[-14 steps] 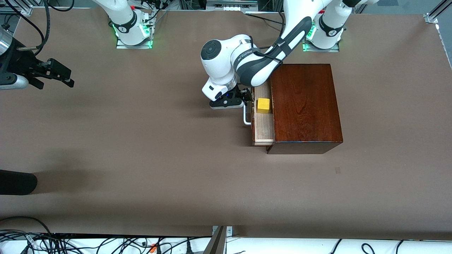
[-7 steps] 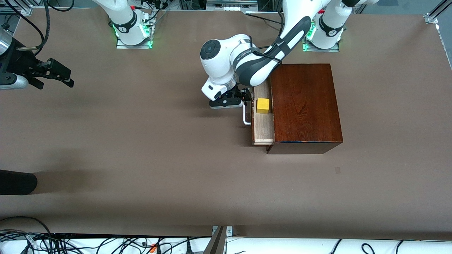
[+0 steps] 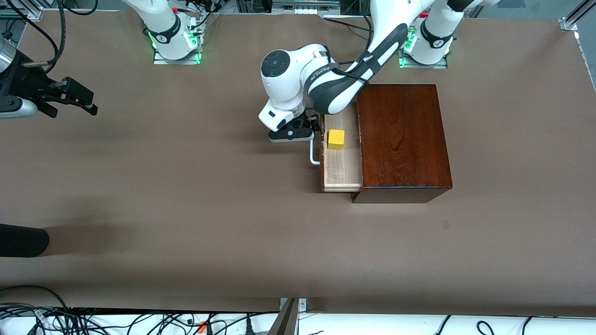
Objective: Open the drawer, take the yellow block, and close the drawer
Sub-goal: 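Pull the drawer open by its handle with the left gripper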
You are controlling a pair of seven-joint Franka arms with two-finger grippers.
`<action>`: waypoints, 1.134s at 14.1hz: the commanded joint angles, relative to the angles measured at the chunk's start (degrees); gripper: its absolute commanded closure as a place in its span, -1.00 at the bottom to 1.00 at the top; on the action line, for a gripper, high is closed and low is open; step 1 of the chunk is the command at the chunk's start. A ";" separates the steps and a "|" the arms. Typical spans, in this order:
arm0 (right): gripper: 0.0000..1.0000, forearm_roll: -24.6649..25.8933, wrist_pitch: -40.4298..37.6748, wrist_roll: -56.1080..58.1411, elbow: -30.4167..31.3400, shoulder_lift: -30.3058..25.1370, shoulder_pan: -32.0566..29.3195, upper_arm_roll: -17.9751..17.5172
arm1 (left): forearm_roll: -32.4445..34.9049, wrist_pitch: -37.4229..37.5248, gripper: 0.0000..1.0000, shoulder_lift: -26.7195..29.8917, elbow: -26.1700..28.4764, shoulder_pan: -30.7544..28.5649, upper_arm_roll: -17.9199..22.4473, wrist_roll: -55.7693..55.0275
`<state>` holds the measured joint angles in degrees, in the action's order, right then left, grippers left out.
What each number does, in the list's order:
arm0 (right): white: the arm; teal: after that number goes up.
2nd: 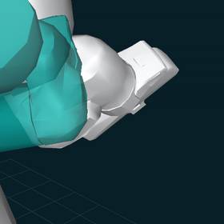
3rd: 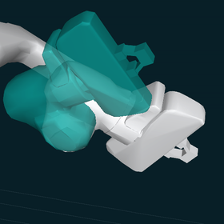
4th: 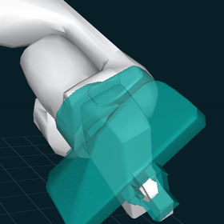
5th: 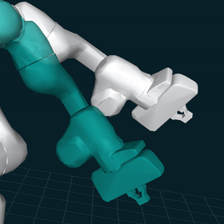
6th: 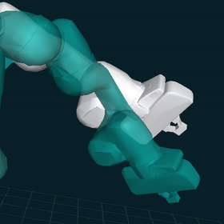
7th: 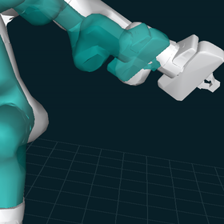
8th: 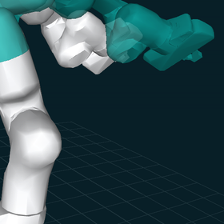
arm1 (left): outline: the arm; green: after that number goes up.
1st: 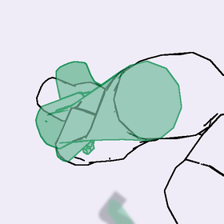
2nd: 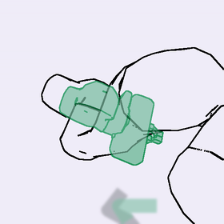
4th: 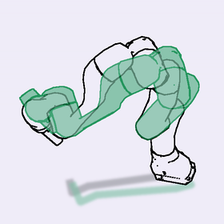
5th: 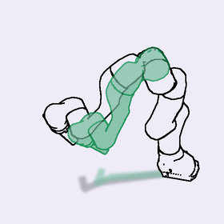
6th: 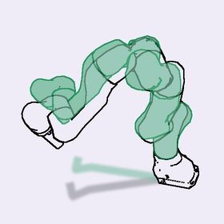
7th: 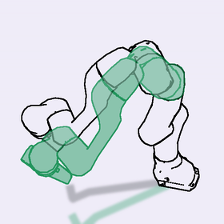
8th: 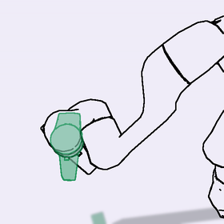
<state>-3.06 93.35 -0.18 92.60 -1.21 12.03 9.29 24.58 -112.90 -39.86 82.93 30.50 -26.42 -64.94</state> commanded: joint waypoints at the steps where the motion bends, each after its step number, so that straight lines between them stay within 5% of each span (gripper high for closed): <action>1: -1.00 -0.02 -0.89 -0.08 -0.93 0.25 -0.34 0.02 | -1.64 -1.00 -1.00 -2.33 -3.39 1.66 -0.56 -1.50; 16: -1.00 -0.02 -0.89 0.01 -0.84 0.25 -0.34 0.37 | -2.96 -1.00 -1.00 -4.62 -9.02 3.25 -0.74 -5.72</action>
<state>-3.06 93.34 -0.18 92.60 -1.20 12.02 9.70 22.52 -114.31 -42.60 77.32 32.61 -27.07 -69.98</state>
